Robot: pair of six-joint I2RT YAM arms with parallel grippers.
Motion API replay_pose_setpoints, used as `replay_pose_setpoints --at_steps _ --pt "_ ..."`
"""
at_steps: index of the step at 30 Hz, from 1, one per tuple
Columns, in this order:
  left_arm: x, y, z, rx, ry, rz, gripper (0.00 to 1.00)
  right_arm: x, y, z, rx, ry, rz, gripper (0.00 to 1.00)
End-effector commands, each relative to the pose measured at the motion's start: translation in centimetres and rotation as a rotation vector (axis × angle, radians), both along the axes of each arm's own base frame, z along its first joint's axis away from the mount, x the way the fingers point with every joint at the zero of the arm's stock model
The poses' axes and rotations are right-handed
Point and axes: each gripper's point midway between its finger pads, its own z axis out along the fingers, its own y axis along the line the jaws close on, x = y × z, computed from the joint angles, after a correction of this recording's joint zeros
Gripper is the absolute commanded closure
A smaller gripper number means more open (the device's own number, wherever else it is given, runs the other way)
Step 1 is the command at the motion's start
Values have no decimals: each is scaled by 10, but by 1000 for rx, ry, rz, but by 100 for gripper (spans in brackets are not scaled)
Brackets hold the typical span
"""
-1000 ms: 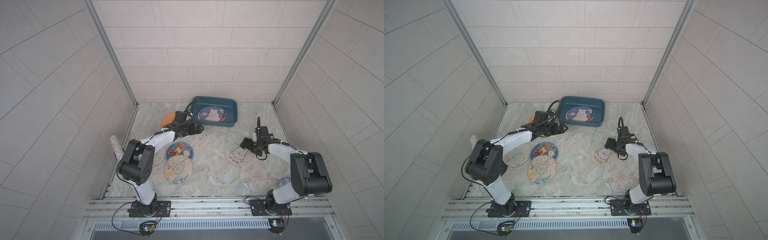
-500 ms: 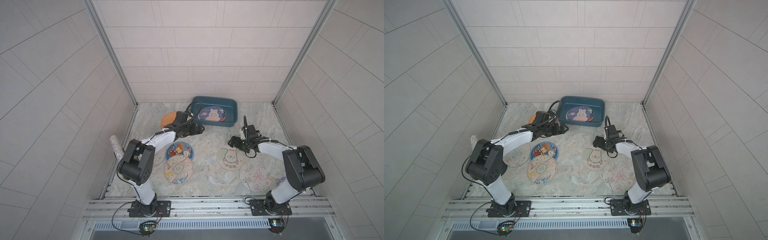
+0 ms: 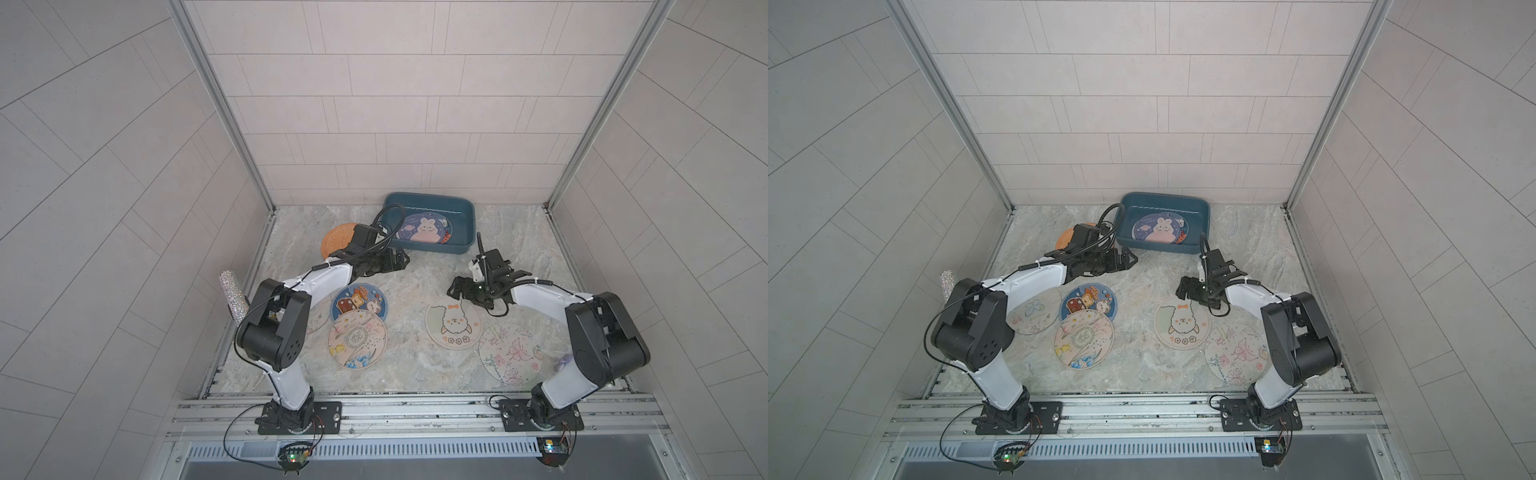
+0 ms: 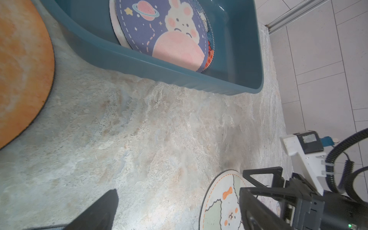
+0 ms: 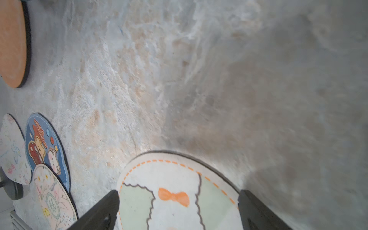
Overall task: Put the coasters into the storage box
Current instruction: Move the coaster to the center of the board.
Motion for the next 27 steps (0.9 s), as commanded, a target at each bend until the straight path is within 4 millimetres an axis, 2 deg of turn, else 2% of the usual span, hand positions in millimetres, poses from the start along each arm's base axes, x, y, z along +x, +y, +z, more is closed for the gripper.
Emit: replay_pose_setpoints --at_steps 1,4,9,17,27 --pt "-5 -1 6 -4 -15 -1 0 -32 -24 -3 -98 79 5 5" --pt "-7 -1 5 0 -14 -3 0 -48 -34 -8 -119 107 -13 5" --pt "-10 -4 1 -3 4 -13 0 -60 -34 -21 -95 141 -9 5" --pt "-16 -5 0 2 20 -20 0 -71 -20 -29 -32 167 21 8" --pt "-39 -4 -12 19 76 -28 0 -89 10 -36 8 204 73 18"
